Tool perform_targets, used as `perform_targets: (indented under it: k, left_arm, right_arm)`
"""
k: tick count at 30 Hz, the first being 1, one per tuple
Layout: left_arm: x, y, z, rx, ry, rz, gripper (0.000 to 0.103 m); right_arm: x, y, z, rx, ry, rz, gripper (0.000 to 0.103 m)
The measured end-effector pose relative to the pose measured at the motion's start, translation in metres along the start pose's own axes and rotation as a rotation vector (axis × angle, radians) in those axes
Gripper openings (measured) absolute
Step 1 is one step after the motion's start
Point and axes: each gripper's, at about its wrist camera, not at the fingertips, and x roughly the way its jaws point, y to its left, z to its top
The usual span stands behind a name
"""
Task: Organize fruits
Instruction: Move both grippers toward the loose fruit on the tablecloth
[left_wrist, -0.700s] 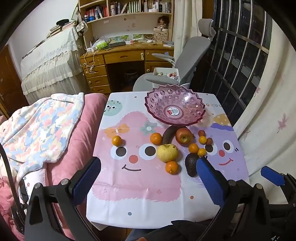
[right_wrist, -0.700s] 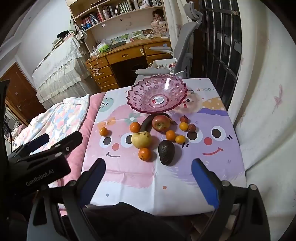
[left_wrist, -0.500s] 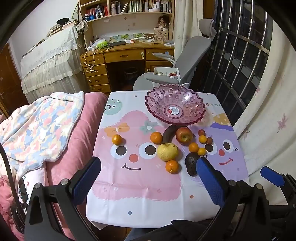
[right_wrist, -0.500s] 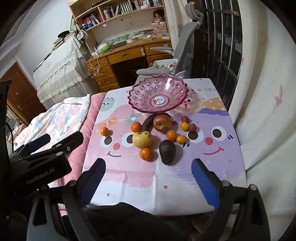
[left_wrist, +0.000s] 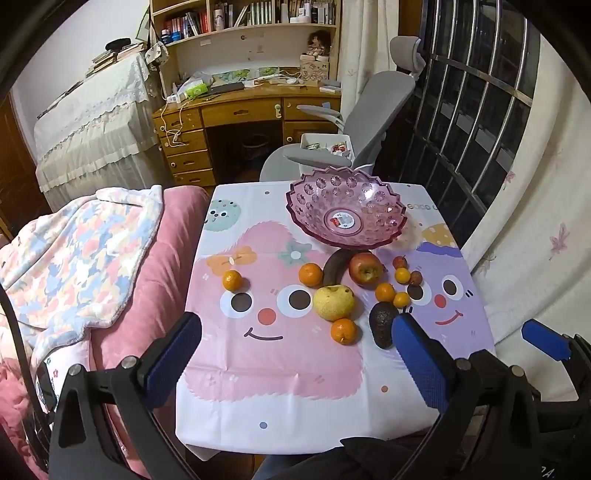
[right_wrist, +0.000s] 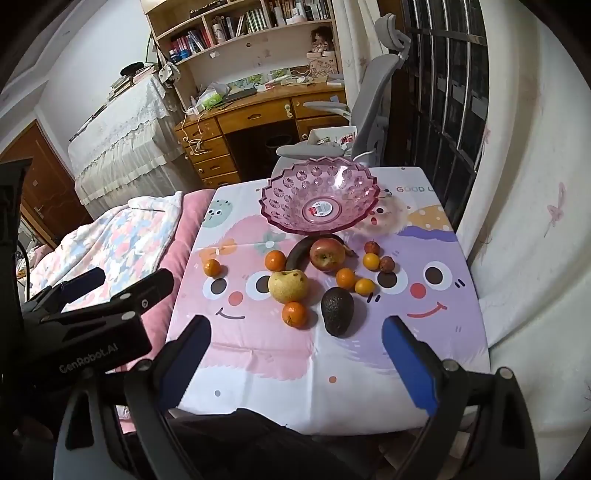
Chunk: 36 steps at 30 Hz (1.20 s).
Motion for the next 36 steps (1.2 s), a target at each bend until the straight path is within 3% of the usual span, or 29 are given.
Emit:
perform_targets:
  k: [8, 24, 36]
  left_arm:
    - [0.008, 0.018, 0.011, 0.024, 0.02, -0.048, 0.102]
    - [0.047, 0.042, 0.002, 0.079, 0.115, -0.145, 0.102]
    - [0.093, 0.038, 0.01, 0.149, 0.17, -0.153, 0.102]
  right_arm:
    - [-0.004, 0.007, 0.007, -0.011, -0.032, -0.02, 0.095]
    - [0.007, 0.034, -0.008, 0.001, -0.082, -0.124, 0.095]
    - [0.048, 0.018, -0.027, -0.01, -0.06, -0.197, 0.095]
